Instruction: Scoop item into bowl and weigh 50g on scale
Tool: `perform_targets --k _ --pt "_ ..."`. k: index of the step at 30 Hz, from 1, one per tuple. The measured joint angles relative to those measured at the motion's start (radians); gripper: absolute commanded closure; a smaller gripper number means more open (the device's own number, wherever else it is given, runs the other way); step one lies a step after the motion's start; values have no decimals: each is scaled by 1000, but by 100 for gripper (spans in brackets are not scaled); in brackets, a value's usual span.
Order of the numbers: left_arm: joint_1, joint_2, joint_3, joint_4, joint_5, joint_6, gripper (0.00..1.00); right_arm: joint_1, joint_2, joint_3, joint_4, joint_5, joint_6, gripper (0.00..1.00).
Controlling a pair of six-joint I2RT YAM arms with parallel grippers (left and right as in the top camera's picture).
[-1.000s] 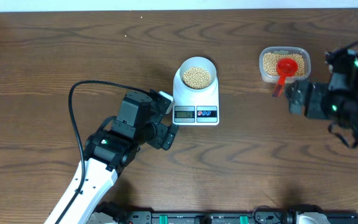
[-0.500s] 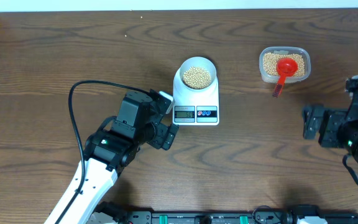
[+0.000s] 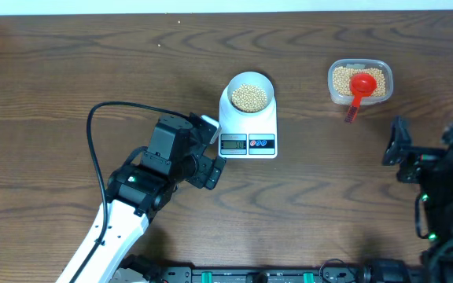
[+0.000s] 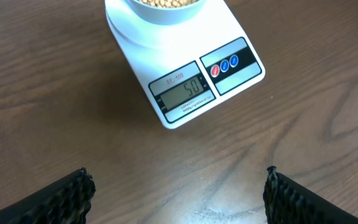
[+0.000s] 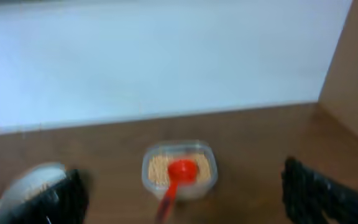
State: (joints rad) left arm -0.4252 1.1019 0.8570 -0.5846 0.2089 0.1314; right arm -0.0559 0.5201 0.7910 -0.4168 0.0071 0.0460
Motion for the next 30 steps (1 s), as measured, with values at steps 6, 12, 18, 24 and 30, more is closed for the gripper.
perform_targets --k 6,12,18,24,30 --pt "0 0 0 -1 0 0 11 -1 -201 -335 282 5 -29 1" --pt "0 0 0 -1 0 0 11 -2 -381 -587 412 9 -36 1" --pt "0 0 0 -1 0 0 11 -2 -492 -740 416 9 -36 1" --pt "0 0 0 -1 0 0 11 -2 -505 -778 382 9 -36 1" --pt "0 0 0 -1 0 0 11 -2 -507 -783 346 9 -36 1"
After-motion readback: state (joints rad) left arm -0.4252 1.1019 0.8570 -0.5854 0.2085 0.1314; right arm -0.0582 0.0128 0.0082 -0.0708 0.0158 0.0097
